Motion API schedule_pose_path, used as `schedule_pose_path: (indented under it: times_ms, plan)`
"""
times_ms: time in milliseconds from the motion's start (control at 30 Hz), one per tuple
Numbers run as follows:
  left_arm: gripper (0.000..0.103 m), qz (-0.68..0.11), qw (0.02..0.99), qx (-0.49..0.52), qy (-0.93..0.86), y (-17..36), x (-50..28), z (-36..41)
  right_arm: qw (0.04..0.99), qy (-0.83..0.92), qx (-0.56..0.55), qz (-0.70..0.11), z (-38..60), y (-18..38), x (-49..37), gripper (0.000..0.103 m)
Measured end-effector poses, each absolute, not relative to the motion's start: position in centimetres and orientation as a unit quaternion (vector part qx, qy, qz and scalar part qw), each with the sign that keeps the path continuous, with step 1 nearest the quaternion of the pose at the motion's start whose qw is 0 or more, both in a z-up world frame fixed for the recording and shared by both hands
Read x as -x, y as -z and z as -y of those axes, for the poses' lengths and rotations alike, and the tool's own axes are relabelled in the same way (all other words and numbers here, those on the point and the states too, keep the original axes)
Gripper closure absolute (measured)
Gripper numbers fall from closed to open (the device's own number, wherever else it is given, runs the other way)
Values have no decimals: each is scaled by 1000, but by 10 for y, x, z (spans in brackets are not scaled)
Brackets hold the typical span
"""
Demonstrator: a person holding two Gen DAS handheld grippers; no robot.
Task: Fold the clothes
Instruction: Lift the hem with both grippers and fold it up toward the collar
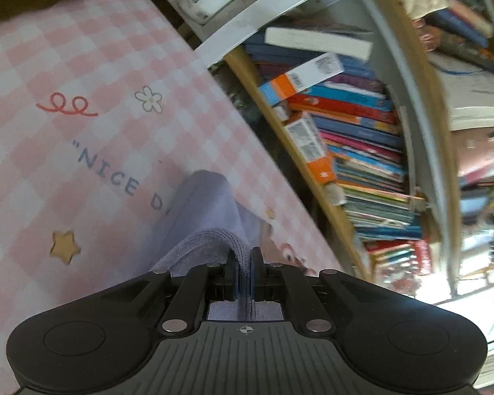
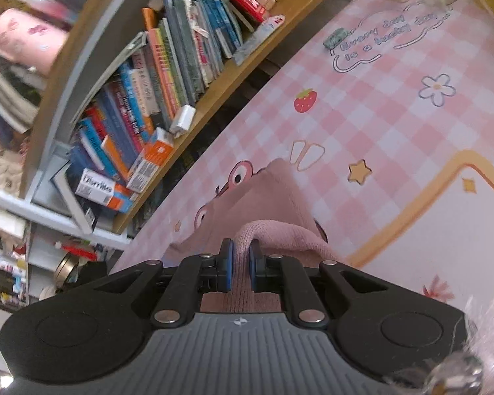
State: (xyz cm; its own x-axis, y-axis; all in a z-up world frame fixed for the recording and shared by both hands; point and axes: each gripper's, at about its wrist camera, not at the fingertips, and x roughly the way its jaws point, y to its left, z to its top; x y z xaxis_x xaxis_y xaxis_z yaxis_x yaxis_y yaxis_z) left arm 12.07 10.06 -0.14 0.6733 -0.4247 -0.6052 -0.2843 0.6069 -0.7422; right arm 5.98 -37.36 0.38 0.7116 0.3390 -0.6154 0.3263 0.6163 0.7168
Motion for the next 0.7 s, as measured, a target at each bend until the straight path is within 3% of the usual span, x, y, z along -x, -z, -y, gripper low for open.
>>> schedule_pose_path:
  times_ms: [100, 200, 400, 500, 600, 700]
  plan:
    - [93, -425, 796, 432, 11, 18, -141, -99, 814, 3, -434, -386, 377, 6, -87, 88]
    - [88, -449, 790, 416, -9, 34, -156, -100, 832, 10, -401, -383, 378, 8, -109, 55]
    - [85, -431, 844, 318, 32, 15, -145, -93, 879, -15, -292, -378, 386, -10, -113, 54]
    - [74, -375, 895, 241, 31, -9, -126, -89, 895, -38, -221, -385, 378, -14, -108, 54]
    - [53, -335, 919, 205, 24, -25, -118, -93, 902, -57, -171, -392, 366, -12, -106, 54]
    - [52, -351, 927, 130, 29, -27, -126, -82, 903, -64, -131, -403, 352, -5, -110, 54]
